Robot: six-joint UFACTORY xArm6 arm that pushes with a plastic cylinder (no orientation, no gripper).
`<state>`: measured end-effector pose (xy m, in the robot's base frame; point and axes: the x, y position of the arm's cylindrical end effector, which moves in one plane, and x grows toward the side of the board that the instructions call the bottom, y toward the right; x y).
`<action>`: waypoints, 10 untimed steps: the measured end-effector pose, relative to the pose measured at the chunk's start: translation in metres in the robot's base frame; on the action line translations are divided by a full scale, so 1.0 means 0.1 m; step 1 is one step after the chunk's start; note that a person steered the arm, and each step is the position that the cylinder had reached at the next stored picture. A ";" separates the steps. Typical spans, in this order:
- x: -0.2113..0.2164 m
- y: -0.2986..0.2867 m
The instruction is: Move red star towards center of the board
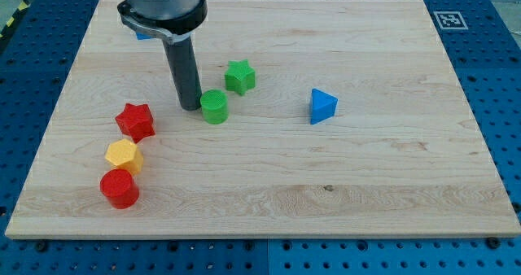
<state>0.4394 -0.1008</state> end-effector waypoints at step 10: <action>0.46 -0.90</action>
<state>0.4850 -0.1910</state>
